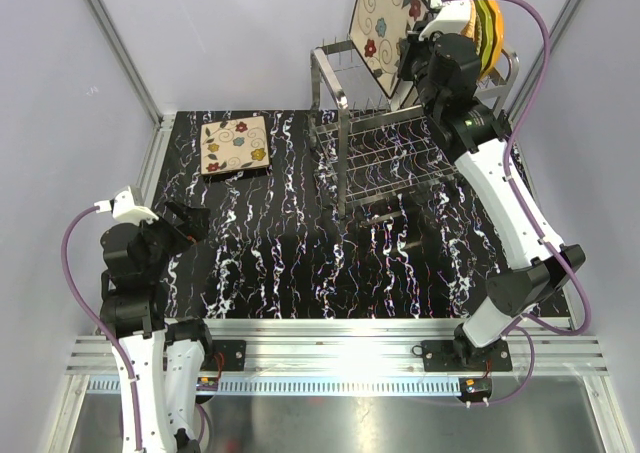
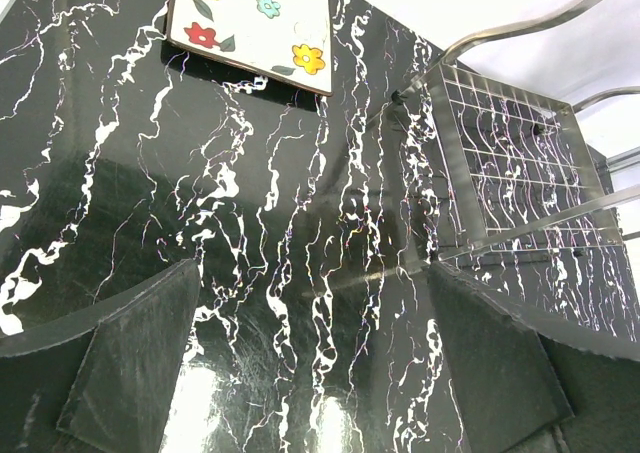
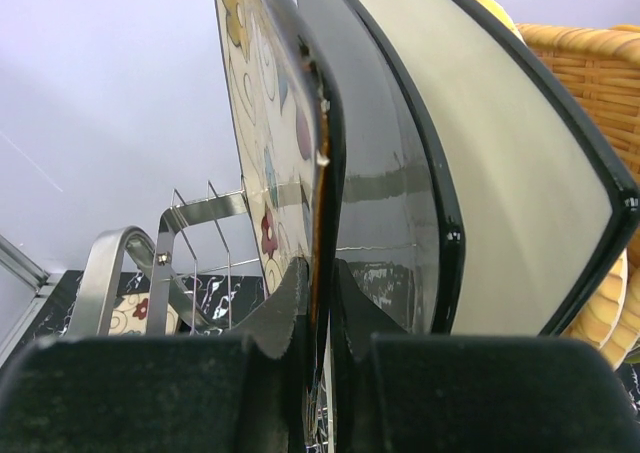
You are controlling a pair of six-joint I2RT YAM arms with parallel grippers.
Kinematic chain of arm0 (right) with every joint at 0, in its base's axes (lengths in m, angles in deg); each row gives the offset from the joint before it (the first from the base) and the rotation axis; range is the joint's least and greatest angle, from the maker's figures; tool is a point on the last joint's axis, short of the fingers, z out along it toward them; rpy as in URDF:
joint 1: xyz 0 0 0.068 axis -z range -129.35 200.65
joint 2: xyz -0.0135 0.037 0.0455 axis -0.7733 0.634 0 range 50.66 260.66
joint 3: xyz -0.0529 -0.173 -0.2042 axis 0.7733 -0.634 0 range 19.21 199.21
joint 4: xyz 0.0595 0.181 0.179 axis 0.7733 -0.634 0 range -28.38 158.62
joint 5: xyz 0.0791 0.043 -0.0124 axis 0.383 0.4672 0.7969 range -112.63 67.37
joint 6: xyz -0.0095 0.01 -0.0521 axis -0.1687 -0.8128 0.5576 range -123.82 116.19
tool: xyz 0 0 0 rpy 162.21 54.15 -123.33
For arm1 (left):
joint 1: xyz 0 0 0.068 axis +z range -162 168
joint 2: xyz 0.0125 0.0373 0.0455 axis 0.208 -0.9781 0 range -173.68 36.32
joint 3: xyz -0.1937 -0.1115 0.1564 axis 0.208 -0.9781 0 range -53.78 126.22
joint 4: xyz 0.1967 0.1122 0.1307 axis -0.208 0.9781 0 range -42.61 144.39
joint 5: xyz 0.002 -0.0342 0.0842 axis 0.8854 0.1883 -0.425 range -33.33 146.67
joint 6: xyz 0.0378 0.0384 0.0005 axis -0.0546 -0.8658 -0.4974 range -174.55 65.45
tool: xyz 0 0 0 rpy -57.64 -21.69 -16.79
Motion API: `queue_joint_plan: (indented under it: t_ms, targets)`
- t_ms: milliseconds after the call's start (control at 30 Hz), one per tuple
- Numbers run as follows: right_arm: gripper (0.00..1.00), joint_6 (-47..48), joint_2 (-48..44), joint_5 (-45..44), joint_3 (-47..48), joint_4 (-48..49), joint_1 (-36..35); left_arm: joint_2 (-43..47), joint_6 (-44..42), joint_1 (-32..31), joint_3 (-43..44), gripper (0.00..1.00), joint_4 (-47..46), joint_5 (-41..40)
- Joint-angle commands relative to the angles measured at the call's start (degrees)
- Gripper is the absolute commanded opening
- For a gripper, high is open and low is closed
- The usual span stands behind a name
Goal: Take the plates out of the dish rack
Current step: Grab a plate with the right arm
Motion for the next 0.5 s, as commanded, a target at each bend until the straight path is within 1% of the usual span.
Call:
queue_joint_plan:
  t_ms: [0, 467]
  targets:
    - [0.00, 0.68, -3.65, 2.75, 6.58, 17.74, 0.14, -0.33, 0.68, -0.11, 2.76, 0.99, -3.09, 1.58]
    - [0.00, 1.82, -3.38, 2.83, 8.96, 18.35, 0.14, -0.68, 1.38, -0.11, 2.41, 0.99, -4.23, 2.28]
